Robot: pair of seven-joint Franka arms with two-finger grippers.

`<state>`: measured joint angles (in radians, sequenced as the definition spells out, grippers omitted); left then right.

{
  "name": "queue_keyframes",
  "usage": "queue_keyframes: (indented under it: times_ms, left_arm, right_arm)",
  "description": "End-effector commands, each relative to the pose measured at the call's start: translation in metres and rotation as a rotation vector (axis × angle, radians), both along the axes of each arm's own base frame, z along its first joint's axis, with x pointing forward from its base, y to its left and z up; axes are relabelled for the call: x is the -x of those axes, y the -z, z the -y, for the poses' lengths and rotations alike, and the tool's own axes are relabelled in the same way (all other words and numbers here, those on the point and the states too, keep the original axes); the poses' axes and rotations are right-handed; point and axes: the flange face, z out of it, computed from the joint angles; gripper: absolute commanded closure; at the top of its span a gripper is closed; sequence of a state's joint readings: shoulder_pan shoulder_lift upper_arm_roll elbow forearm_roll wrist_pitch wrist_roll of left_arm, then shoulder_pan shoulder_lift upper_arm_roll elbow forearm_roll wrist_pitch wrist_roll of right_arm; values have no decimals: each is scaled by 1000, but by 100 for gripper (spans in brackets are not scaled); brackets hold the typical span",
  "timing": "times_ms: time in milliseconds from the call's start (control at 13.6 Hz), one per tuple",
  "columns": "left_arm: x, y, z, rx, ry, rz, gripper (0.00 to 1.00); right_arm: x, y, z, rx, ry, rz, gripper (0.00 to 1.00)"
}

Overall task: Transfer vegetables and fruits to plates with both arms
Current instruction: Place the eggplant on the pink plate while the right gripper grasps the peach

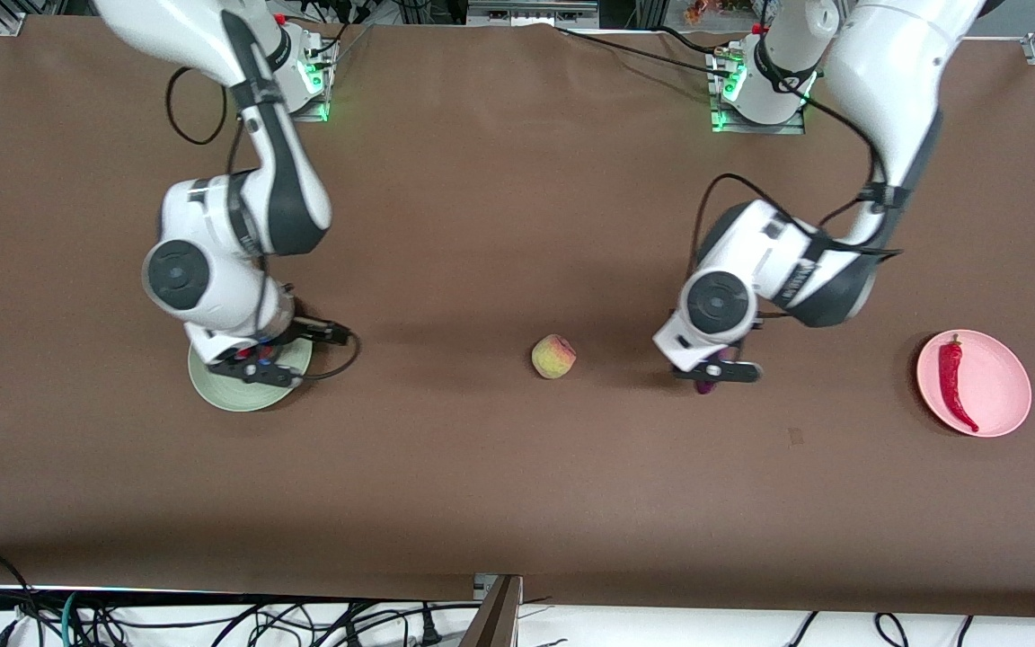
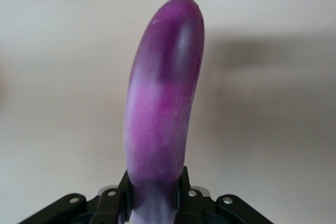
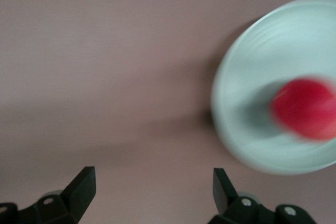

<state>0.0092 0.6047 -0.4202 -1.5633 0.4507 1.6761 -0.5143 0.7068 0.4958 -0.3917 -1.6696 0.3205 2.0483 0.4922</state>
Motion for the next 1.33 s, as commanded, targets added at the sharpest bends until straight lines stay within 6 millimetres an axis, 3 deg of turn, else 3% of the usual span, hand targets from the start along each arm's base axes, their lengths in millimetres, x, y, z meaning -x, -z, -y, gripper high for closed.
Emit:
queue_keyframes:
  times_ms: [0,221,442,590,811,885,959,1106,1180,1253]
  left_arm:
    - [-17,-3,-87,-38,40,-66,100]
    - [-32,-12,-186,-38,167,-122,100]
    - [-38,-22,-277,10,253,-134,100]
    - [-40,-24,-351,60,338,-79,100]
    - [-35,5,-426,134,485,-10,100]
    - [-30,17,-442,155,513,-7,100]
    - [-30,28,-444,171,525,-10,100]
    - [-22,59,-450,214,506,-37,86]
    - [-18,69,-458,225,493,-42,85]
    - [-19,71,-459,226,486,-37,58]
  right_arm:
    - [1,4,-84,-44,192,-13,1]
    - [25,21,-184,-43,396,-3,1]
    - [44,37,-249,-127,567,54,1]
    - [51,51,-268,-184,620,71,1]
    - [57,74,-280,-212,672,87,1]
    - [62,83,-285,-217,671,83,1]
    - [61,91,-285,-218,675,91,1]
    - [62,102,-286,-222,676,105,1]
    - [60,100,-286,-227,672,109,1]
    - [56,96,-285,-234,673,115,1]
